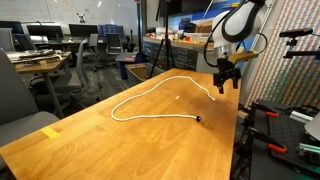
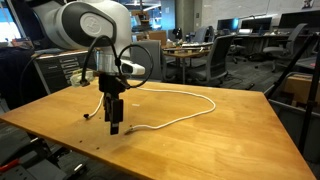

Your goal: Tie a loose knot using the cable

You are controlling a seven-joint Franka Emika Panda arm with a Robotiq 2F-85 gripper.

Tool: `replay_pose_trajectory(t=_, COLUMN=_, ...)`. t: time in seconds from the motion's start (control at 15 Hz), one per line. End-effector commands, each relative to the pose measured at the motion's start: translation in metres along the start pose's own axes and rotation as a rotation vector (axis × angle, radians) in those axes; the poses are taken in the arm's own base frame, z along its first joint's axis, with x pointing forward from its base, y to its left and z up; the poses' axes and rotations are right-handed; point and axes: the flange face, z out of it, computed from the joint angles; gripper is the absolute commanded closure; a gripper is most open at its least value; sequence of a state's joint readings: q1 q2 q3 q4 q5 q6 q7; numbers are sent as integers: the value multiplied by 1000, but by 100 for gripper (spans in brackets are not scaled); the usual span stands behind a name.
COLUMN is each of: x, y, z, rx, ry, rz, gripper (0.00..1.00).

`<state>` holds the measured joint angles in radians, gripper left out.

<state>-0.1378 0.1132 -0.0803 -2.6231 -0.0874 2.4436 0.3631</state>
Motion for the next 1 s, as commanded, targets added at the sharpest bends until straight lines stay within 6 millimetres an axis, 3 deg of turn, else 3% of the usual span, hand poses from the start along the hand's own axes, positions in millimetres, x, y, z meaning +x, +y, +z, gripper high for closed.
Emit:
replay_pose_trajectory(t=0.0, x=12, y=-17, z=-13, rx=7, ry=144, rz=114, gripper=0)
replay_pose_trajectory(t=0.27, x=37, y=-24, z=-18, rx=-26, ry=282, rz=264, gripper=0)
replay_pose_trajectory(t=0.47, x=51, y=-22, z=5, rx=-102, ry=288, rz=353, gripper=0)
replay_pose_trajectory(t=0.67, x=49, y=-23, z=34, rx=-95, ry=224, rz=321, gripper=0)
replay_pose_trajectory(t=0.73, x=43, y=-18, z=22, rx=-110, ry=232, rz=335, gripper=0)
replay_pose_trajectory(t=0.93, x=45, y=-21, z=40, rx=-116, ry=212, rz=330, gripper=0)
